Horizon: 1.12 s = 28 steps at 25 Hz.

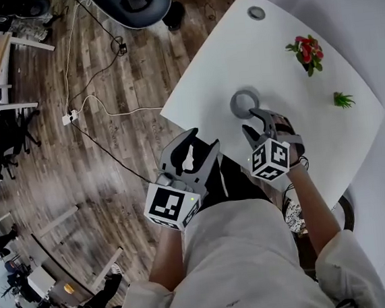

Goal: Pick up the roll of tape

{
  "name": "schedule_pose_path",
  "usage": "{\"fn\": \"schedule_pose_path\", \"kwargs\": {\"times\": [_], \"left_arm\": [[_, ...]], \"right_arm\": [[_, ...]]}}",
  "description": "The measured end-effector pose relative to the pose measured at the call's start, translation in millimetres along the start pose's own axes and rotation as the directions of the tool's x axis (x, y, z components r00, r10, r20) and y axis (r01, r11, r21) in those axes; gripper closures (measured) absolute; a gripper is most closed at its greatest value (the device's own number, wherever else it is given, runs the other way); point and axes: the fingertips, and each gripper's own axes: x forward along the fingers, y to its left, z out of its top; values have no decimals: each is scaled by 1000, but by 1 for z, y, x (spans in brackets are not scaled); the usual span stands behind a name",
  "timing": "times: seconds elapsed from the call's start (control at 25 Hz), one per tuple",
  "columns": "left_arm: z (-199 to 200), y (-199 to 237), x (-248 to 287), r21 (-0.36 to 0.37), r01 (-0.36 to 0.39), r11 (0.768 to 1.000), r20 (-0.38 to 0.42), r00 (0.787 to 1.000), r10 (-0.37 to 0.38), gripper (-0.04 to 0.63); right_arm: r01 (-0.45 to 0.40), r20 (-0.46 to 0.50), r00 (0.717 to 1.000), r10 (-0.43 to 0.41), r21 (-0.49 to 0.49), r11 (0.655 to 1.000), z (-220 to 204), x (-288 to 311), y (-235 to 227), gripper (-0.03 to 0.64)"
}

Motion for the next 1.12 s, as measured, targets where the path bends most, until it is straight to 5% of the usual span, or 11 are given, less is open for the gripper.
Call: {"fn": "schedule_pose_path", "kwargs": {"times": [1.12], "left_arm": [[-24,1,7,-68,2,998,-35,999,-4,393]], "right_arm": [[-21,-60,998,12,-158,987,-10,37,4,442]]}}
